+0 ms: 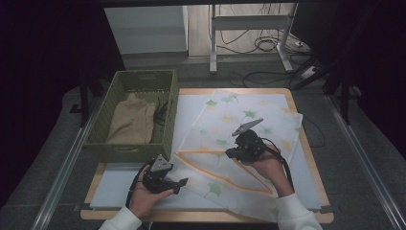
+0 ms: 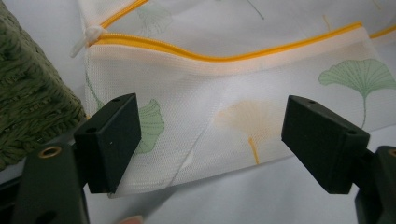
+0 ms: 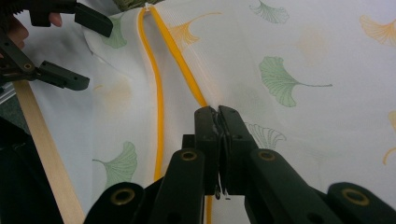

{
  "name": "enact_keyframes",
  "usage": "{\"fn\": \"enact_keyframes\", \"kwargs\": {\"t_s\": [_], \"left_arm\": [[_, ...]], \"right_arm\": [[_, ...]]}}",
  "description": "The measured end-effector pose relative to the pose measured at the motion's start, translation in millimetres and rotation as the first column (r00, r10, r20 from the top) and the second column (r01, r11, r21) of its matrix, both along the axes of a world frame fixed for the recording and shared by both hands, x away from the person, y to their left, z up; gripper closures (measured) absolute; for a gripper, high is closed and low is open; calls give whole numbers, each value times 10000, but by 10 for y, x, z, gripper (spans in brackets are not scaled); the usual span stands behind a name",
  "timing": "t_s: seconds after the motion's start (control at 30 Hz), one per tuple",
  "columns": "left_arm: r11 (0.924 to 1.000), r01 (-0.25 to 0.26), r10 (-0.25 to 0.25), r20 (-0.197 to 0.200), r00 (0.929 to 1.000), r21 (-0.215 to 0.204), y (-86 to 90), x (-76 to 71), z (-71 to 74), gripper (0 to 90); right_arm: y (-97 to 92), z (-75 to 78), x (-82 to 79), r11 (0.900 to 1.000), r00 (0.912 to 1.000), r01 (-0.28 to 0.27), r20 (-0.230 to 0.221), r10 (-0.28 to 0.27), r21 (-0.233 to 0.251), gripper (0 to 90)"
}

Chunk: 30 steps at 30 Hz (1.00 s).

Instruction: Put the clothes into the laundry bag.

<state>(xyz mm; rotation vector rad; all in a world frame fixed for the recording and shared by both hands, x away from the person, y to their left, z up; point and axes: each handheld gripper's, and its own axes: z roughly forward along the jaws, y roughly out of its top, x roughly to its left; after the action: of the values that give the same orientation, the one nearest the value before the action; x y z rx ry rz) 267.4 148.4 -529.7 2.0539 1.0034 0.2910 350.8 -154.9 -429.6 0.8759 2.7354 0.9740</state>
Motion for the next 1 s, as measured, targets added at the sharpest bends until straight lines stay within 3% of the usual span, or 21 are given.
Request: {"fn": "enact_keyframes", "kwargs": {"t_s": [1.0], "left_arm": [[10000, -18, 19, 164, 9999, -45, -5, -18, 26, 202]], "right_arm": [[-76, 259, -22, 9976, 9989, -26, 466, -7, 693, 858]]}}
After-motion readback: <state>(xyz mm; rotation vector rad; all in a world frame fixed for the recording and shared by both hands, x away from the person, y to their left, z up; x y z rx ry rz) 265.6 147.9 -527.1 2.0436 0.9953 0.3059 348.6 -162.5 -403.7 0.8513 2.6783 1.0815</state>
